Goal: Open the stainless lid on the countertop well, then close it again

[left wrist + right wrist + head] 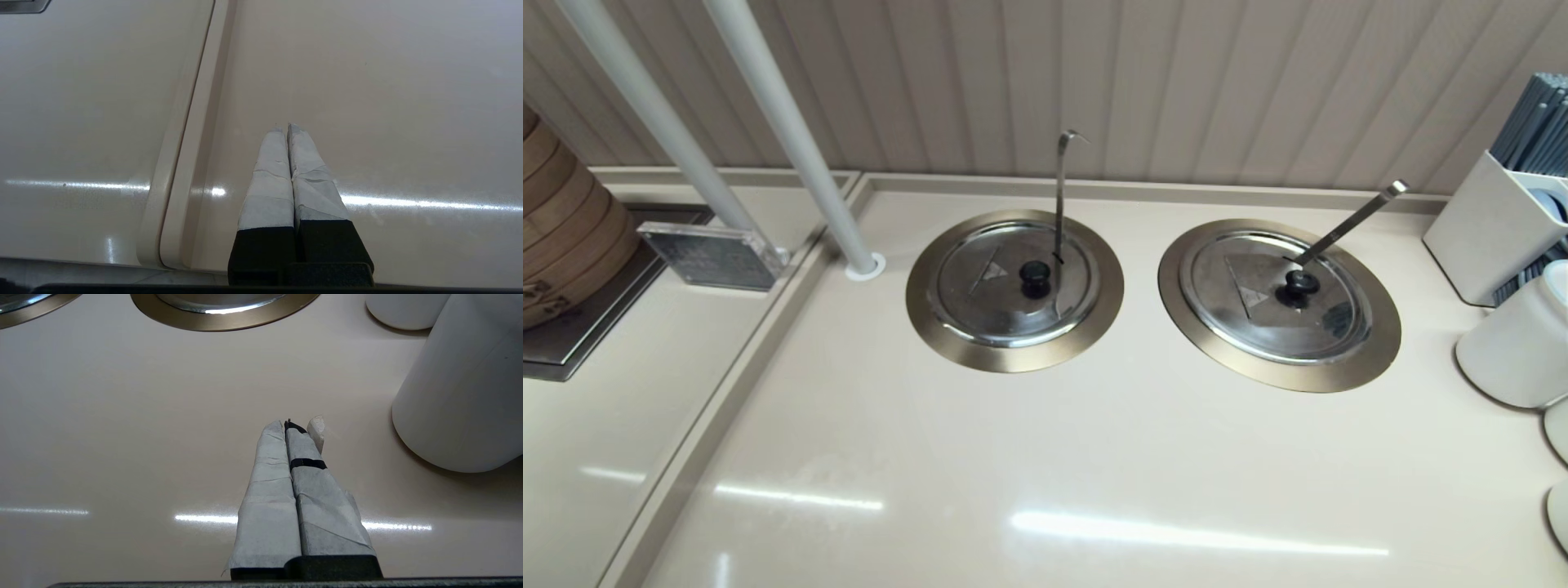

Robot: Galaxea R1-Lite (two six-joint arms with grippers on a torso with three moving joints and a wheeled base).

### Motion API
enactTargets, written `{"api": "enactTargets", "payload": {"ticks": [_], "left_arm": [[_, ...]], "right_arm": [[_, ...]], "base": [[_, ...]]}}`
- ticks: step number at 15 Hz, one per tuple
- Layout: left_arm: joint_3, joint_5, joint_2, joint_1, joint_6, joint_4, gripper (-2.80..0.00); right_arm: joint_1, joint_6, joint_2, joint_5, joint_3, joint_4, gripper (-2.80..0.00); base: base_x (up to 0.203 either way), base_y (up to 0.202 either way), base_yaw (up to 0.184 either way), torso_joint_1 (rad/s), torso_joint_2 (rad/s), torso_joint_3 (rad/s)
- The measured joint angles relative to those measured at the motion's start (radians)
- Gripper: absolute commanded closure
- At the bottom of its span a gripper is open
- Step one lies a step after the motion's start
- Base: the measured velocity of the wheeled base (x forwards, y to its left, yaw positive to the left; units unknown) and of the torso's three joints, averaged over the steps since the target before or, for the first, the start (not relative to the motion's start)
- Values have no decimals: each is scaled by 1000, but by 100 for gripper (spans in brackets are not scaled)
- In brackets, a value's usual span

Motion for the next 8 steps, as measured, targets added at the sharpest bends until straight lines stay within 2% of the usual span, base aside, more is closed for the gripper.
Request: {"api": "enactTargets", "payload": {"ticks": [8], "left_arm": [[1,0,0,0,-2,-1,0]], "right_arm": [[0,0,0,0,0,0,0]], "base": [[0,0,0,0,0,0]]}}
